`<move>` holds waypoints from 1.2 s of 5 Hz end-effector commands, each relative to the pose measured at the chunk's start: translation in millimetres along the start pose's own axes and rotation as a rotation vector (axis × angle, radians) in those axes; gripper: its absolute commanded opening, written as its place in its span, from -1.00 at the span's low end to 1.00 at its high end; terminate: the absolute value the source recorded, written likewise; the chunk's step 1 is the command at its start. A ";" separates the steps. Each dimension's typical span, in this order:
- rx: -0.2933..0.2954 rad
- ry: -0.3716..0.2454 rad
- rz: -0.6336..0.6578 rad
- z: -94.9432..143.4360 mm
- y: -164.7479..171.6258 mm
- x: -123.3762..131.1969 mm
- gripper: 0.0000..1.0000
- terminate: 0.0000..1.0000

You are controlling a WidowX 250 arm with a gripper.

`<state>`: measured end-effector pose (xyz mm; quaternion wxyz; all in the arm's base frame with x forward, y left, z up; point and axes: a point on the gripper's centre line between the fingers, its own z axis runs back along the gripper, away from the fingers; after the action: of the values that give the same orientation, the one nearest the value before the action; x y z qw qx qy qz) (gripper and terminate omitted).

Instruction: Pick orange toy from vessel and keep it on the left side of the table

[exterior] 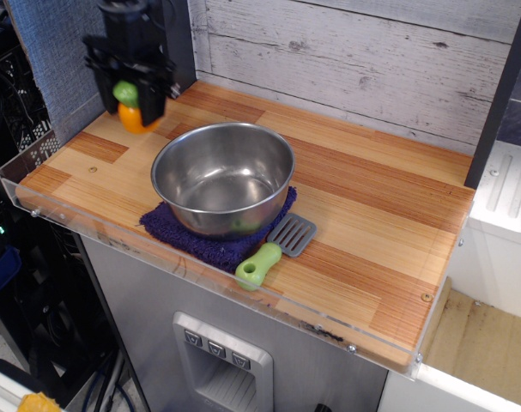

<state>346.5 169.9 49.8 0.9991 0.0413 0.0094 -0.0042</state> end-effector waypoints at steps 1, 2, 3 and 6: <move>-0.005 -0.004 -0.032 -9.1 -16.8 22.5 -1.00 -1.00; -0.005 0.004 -0.040 -11.2 -20.1 24.0 -1.00 -1.00; -0.019 0.008 -0.049 -8.4 -21.2 21.6 1.00 -1.00; 0.014 -0.096 -0.063 63.6 -25.9 11.8 1.00 -1.00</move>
<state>360.3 137.6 84.8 0.9988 0.0332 -0.0037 -0.0348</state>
